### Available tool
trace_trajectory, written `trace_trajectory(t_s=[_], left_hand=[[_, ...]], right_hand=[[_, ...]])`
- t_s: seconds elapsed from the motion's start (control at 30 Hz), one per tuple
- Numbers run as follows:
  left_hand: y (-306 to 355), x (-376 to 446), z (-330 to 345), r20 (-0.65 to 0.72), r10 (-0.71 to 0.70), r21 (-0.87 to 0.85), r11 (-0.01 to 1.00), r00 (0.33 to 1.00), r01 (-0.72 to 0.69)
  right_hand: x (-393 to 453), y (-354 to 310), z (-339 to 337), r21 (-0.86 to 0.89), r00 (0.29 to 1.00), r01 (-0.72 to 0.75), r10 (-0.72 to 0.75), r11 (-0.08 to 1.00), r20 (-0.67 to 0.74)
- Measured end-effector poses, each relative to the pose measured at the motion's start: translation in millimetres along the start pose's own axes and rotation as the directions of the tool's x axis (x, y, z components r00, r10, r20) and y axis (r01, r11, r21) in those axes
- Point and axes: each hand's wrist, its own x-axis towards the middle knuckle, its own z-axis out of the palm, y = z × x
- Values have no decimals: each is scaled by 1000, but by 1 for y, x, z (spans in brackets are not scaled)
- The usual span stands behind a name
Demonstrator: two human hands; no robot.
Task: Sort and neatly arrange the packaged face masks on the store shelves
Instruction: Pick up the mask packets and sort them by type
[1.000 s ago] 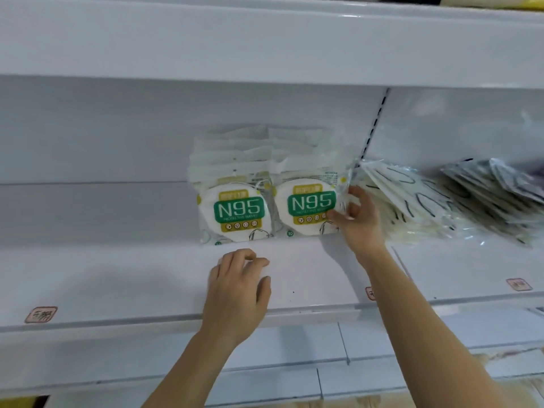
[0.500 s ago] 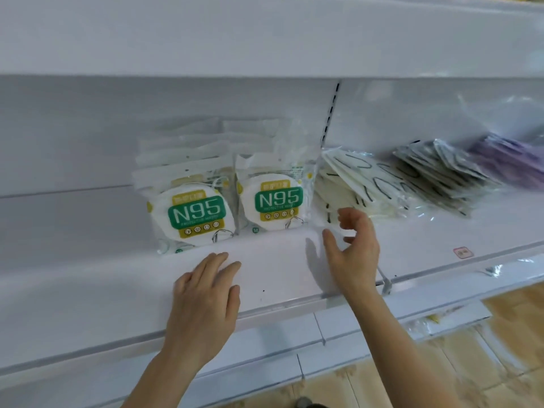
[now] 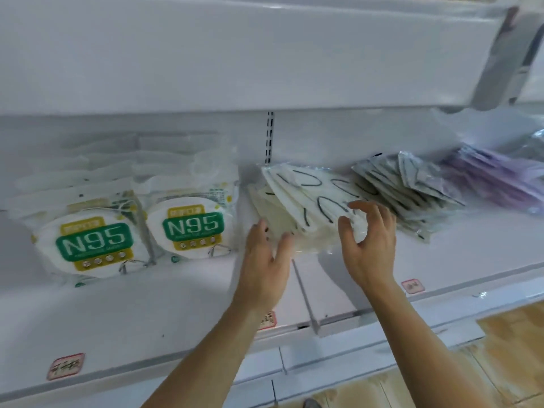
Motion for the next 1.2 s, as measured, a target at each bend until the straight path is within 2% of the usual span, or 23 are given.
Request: trace_trajectory(t_s=[0.07, 0.17, 0.23, 0.3, 0.43, 0.57, 0.63, 0.7, 0.73, 0.8, 0.83, 0.9, 0.97, 1.1, 1.2], left_hand=[[9, 36, 27, -171, -93, -70, 994, 981, 82], [19, 72, 53, -221, -127, 137, 978, 967, 160], [21, 86, 69, -235, -189, 220, 945, 953, 242], [21, 92, 85, -244, -197, 257, 931, 950, 259], [39, 96, 120, -246, -171, 237, 944, 954, 230], [59, 106, 151, -232, -208, 202, 945, 950, 256], [65, 111, 163, -227, -226, 329, 898, 947, 293], [76, 116, 170, -258, -170, 524, 802, 951, 286], [84, 120, 169, -278, -123, 580, 769, 953, 269], [104, 130, 163, -275, -87, 600, 763, 958, 241], [113, 136, 160, -241, -106, 560, 797, 965, 227], [128, 147, 161, -150, -226, 366, 892, 963, 266], [134, 154, 171, -99, -309, 220, 920, 946, 324], [122, 159, 185, -221, -248, 128, 951, 943, 280], [108, 149, 168, -261, -278, -177, 955, 925, 237]], right_hand=[[22, 25, -9, 2, 986, 1, -2, 1000, 167], [43, 65, -6, -65, 929, 76, -47, 995, 368], [50, 83, -6, -95, 908, 53, -8, 994, 419], [56, 96, -13, -95, 901, -27, 66, 995, 428], [71, 119, -35, -109, 910, -28, 70, 994, 410], [78, 136, -47, -74, 925, -82, 103, 994, 366], [78, 139, -49, -63, 935, -88, 105, 994, 339], [77, 140, -49, -48, 942, -88, 99, 995, 321], [77, 141, -49, -41, 945, -87, 96, 995, 312], [77, 142, -48, -38, 948, -86, 94, 996, 304], [76, 143, -47, -42, 947, -87, 96, 995, 306], [77, 144, -46, -51, 944, -93, 105, 994, 314], [77, 144, -46, -53, 938, -109, 120, 993, 325], [79, 142, -51, 0, 943, -132, 126, 991, 307], [80, 141, -54, 51, 955, -122, 103, 991, 277]])
